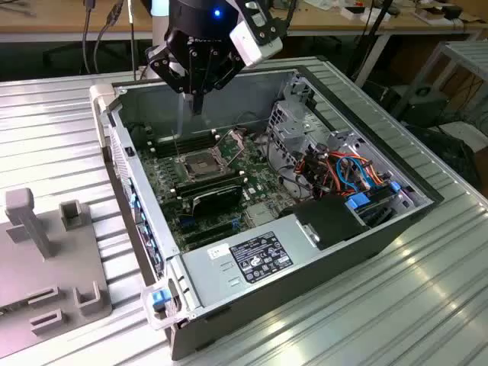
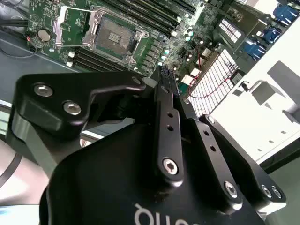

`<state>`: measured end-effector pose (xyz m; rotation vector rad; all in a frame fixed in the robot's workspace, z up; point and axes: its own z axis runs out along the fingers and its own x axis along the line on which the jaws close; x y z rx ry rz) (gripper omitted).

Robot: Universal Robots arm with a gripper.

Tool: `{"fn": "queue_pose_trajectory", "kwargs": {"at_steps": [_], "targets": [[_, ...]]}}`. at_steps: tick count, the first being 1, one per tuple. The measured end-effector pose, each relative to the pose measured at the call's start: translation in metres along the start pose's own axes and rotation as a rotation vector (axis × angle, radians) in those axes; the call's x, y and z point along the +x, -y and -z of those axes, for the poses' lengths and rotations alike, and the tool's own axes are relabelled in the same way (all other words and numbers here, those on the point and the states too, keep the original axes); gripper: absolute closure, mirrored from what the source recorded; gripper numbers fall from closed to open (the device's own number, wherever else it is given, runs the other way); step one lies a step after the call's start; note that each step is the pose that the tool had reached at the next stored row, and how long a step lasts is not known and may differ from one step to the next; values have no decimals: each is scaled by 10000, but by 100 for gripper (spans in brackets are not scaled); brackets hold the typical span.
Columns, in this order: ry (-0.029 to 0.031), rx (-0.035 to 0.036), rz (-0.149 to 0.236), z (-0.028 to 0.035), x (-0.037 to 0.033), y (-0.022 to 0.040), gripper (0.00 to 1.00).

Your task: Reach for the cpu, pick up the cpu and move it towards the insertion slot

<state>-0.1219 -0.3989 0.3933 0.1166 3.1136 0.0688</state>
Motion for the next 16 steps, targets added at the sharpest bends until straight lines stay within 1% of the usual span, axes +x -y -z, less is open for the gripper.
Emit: {"fn": "queue_pose_trajectory", "kwargs": {"at_steps": [4, 16], "targets": [[-1, 0, 0, 0, 0, 0, 89], [-1, 0, 0, 4, 156, 12, 89]]}}
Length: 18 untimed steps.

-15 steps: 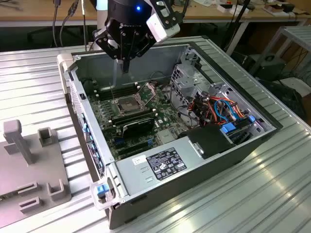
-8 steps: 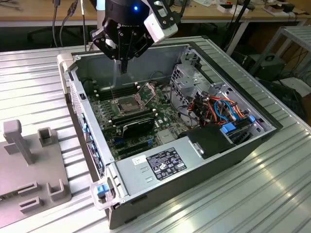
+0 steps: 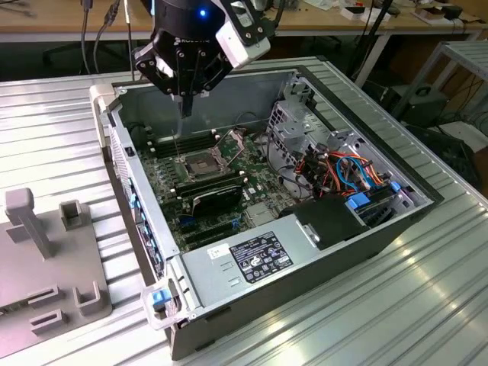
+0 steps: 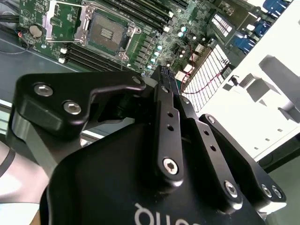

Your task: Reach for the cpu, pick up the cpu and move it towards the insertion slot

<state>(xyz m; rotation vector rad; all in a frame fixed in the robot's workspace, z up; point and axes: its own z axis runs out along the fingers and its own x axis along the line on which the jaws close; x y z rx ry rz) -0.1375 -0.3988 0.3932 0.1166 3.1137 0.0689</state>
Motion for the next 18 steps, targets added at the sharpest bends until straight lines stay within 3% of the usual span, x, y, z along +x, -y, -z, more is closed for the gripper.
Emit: {"fn": "queue_pose_trajectory", "kwargs": {"at_steps": [18], "targets": [[1, 0, 0, 2, 144, 11, 89]]}}
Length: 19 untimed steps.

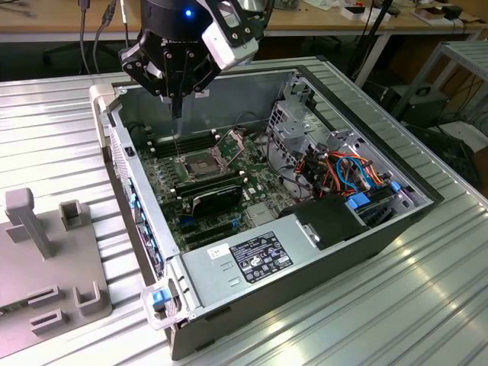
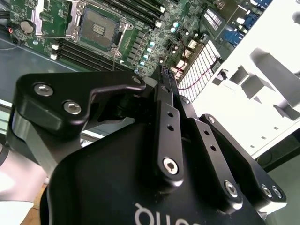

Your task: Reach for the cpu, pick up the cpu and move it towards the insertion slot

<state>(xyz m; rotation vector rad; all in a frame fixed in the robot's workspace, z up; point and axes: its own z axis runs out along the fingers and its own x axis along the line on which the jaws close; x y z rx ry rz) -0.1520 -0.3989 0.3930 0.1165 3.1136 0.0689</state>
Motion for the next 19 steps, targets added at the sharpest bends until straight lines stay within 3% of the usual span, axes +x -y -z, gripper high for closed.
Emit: {"fn": "queue_pose_trajectory", "kwargs": {"at_steps": [19], "targets": [[0, 1, 0, 2, 166, 13, 89]]}}
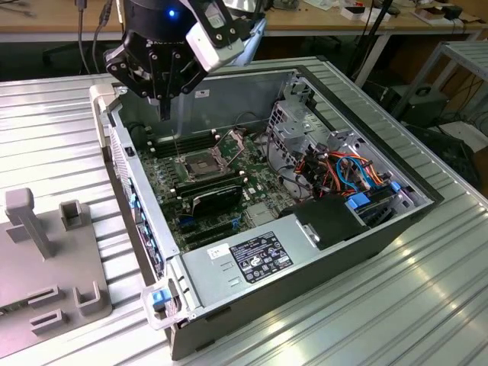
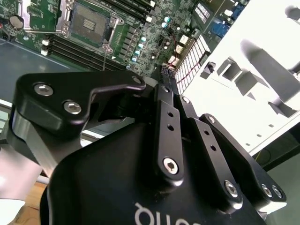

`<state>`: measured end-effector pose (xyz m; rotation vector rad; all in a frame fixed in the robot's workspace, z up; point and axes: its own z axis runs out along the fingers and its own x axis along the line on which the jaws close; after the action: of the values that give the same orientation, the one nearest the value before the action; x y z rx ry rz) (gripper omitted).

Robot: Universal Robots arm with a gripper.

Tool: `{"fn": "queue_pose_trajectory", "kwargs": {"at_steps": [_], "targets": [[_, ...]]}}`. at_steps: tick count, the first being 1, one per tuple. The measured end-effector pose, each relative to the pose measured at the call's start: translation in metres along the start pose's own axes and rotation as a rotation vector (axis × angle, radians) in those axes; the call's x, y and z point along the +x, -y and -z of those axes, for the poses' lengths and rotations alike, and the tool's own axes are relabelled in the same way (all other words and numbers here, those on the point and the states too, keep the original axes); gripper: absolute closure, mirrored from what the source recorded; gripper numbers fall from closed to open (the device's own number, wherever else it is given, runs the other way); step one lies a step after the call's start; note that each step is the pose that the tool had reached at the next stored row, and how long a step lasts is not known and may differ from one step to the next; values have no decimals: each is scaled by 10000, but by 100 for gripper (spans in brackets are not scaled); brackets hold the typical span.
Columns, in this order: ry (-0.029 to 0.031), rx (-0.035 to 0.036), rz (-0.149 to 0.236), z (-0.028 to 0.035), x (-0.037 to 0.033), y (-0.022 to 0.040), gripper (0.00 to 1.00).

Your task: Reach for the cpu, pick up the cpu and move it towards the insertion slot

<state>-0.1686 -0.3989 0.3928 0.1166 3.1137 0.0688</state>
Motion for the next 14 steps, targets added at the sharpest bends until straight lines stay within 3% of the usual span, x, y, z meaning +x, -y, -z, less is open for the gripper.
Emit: {"fn": "queue_pose_trajectory", "kwargs": {"at_steps": [14], "targets": [[0, -1, 0, 1, 134, 10, 89]]}}
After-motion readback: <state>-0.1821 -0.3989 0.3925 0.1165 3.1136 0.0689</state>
